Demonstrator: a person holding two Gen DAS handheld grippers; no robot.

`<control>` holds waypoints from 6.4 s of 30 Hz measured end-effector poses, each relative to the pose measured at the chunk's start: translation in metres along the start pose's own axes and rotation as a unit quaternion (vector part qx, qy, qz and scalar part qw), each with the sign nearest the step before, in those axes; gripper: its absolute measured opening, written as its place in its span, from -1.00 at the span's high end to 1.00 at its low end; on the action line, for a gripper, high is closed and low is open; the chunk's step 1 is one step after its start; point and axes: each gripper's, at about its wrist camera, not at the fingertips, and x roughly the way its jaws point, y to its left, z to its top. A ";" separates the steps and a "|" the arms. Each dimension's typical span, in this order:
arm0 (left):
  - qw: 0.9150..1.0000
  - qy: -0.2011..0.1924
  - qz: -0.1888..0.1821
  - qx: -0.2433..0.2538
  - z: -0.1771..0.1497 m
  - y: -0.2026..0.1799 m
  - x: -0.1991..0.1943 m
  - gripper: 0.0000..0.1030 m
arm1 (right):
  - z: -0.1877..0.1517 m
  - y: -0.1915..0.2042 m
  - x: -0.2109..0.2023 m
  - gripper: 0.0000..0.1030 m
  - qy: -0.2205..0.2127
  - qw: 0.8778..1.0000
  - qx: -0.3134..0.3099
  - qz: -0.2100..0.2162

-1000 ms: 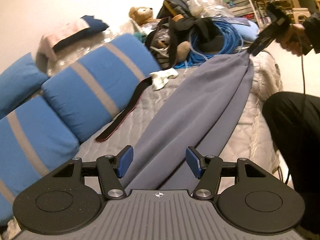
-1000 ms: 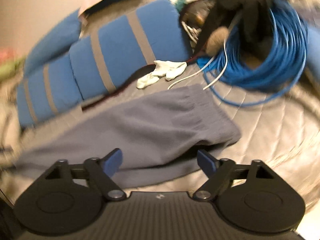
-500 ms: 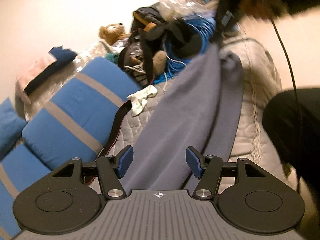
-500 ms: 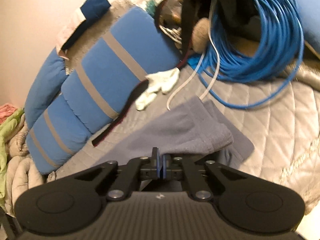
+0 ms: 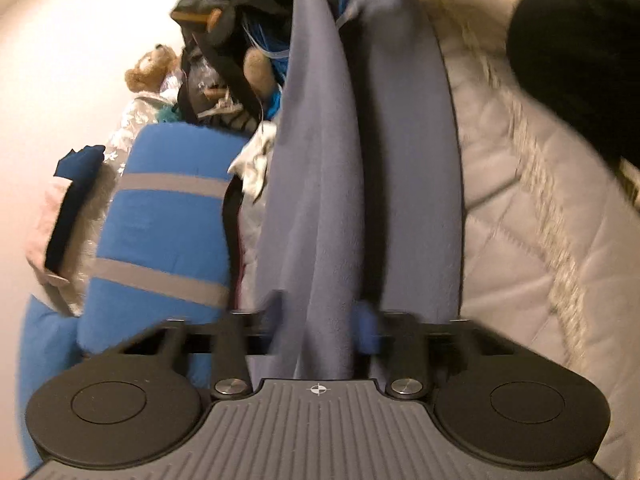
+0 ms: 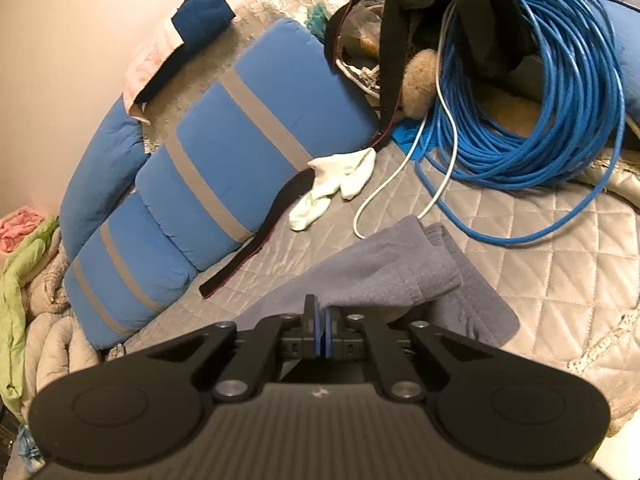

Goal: Fold clothes

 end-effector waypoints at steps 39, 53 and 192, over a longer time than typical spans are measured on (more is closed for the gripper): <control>0.996 -0.006 -0.033 -0.086 -0.015 0.016 -0.021 0.07 | -0.097 0.071 0.056 0.89 -0.004 0.612 -0.727 -0.311; 0.999 0.016 0.003 -0.028 -0.016 0.021 -0.032 0.94 | -0.056 0.098 0.046 0.88 -0.015 0.626 -0.723 -0.293; 0.999 0.042 0.010 0.027 -0.047 -0.021 -0.035 0.78 | -0.145 0.187 0.018 -1.00 -0.018 0.902 -0.429 -0.045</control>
